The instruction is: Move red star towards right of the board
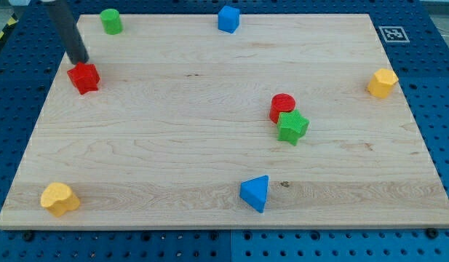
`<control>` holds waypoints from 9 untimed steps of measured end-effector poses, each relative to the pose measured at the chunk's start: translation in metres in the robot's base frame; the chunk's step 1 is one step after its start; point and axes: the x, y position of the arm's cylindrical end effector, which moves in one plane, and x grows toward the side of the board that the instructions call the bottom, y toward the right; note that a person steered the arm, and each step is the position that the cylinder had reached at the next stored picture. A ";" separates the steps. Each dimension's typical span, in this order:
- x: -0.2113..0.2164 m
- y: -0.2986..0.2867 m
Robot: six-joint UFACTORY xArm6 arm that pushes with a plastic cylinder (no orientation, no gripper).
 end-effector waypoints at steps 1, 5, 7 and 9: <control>0.000 -0.024; 0.028 0.001; 0.028 0.039; 0.029 0.033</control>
